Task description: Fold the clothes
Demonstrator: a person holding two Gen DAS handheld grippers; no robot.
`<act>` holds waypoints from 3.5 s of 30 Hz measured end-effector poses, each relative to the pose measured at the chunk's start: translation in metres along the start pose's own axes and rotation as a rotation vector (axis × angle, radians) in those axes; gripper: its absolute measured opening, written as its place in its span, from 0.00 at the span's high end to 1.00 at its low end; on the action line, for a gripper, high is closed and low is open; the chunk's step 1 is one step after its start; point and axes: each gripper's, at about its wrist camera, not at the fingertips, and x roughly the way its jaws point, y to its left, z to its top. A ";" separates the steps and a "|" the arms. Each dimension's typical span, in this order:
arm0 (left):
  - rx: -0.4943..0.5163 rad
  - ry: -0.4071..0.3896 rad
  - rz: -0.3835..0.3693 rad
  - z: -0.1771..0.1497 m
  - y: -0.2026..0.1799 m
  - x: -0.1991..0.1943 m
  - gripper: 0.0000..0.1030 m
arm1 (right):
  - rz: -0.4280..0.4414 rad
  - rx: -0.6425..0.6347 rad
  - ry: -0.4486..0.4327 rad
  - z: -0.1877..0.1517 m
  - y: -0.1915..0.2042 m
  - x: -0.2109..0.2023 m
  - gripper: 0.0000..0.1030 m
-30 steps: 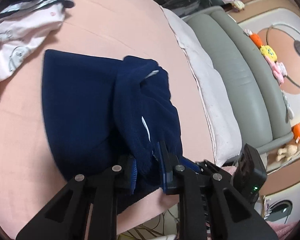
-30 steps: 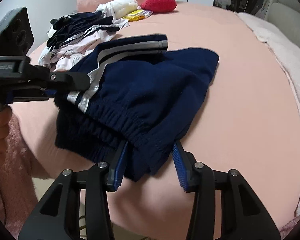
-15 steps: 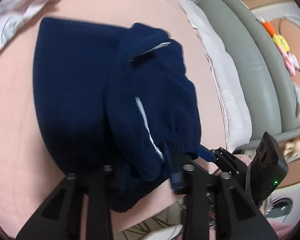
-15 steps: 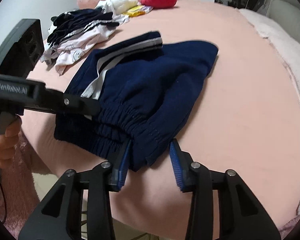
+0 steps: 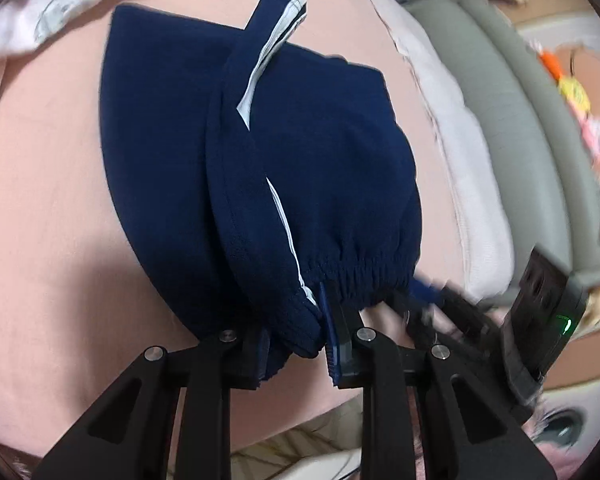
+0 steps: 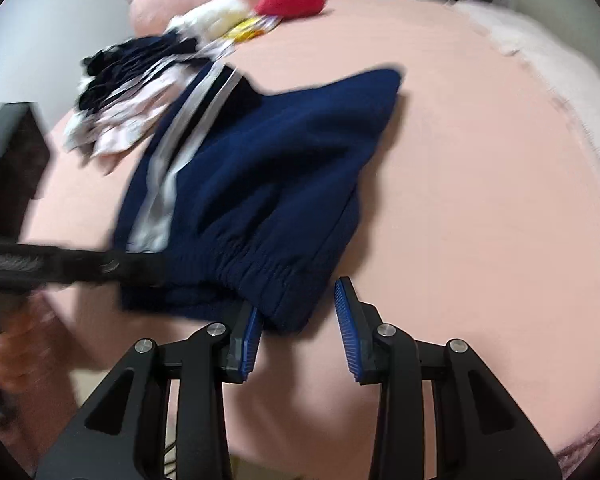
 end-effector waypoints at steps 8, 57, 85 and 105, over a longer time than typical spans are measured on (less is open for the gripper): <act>-0.006 -0.076 -0.070 0.000 -0.001 -0.032 0.77 | 0.207 0.229 -0.125 0.009 -0.042 -0.028 0.64; 0.122 -0.046 0.106 0.088 -0.028 -0.016 0.59 | -0.159 0.101 0.029 0.023 -0.058 -0.058 0.63; 0.205 -0.106 0.285 0.108 -0.001 -0.007 0.93 | -0.224 0.266 -0.062 0.086 -0.113 0.001 0.62; 0.357 -0.153 0.291 0.109 -0.015 -0.019 0.87 | -0.231 0.217 -0.076 0.086 -0.111 0.010 0.45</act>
